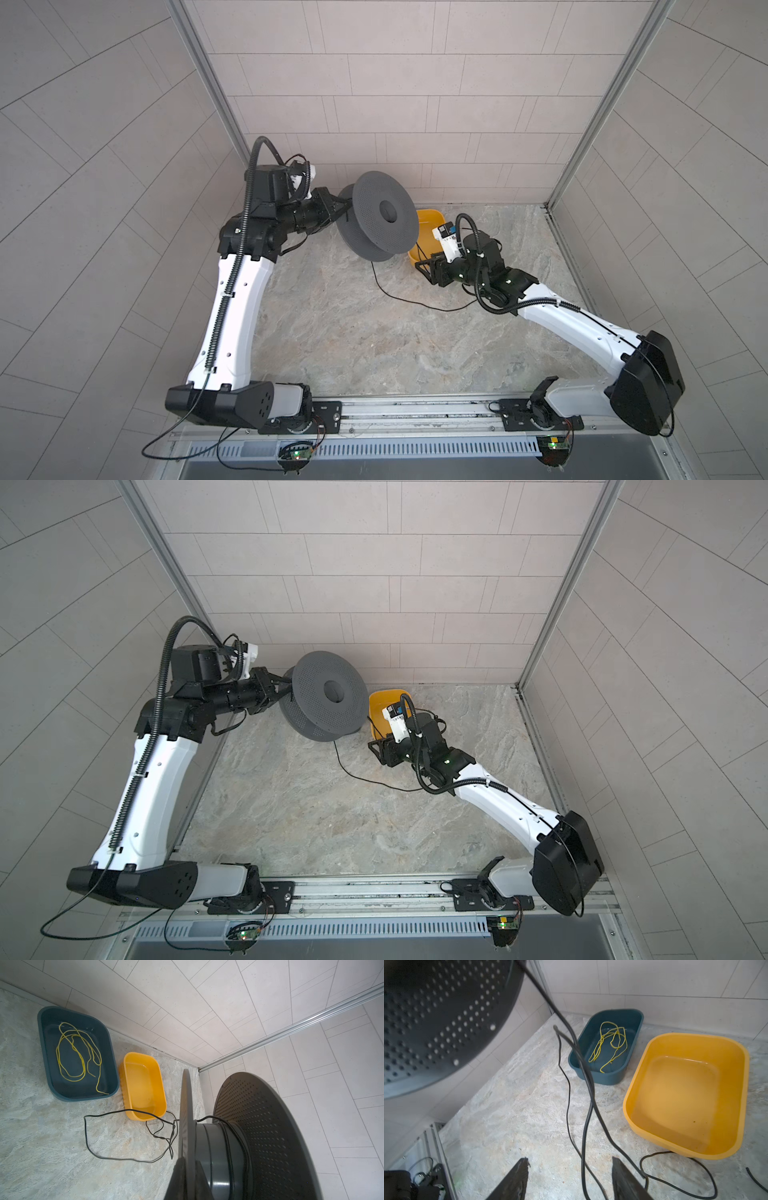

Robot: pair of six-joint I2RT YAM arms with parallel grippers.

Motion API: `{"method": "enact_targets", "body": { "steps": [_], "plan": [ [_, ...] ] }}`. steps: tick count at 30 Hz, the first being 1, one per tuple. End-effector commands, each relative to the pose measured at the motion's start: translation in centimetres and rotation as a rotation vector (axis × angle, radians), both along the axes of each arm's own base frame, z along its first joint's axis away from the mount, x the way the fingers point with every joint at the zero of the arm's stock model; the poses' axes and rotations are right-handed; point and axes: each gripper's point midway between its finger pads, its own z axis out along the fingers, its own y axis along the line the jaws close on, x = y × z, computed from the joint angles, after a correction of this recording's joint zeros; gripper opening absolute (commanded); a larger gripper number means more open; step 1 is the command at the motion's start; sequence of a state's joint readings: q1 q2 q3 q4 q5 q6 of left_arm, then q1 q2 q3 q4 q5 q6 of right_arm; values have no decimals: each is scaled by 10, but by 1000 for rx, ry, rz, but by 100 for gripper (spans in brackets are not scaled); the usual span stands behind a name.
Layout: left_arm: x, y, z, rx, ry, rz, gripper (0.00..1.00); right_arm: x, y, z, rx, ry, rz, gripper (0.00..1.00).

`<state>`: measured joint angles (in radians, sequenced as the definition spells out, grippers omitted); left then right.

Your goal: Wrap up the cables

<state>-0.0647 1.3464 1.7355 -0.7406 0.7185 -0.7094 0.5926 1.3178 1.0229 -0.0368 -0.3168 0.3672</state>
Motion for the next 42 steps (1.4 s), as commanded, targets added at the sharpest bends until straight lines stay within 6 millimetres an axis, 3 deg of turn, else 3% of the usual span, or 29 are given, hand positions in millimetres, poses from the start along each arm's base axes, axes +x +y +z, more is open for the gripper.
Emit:
{"method": "enact_targets", "body": {
  "steps": [1, 8, 16, 27, 37, 42],
  "plan": [
    [-9, -1, 46, -115, -138, 15, 0, -5, 4, 26, 181, -12, -43, 60],
    [-5, 8, 49, -164, -135, 97, 0, -25, 16, 34, 194, -241, -174, 62],
    [-3, 13, 42, -155, -113, 134, 0, -11, 52, 22, 292, -348, -169, 63],
    [-7, 14, 42, -133, -107, 138, 0, 30, 117, 5, 324, -480, -231, 64],
    [-9, 13, 45, -152, -107, 135, 0, 78, 139, -26, 295, -443, -313, 64],
    [-12, 13, 48, -156, -110, 133, 0, 95, 138, -35, 271, -446, -354, 61]
  ]
}}
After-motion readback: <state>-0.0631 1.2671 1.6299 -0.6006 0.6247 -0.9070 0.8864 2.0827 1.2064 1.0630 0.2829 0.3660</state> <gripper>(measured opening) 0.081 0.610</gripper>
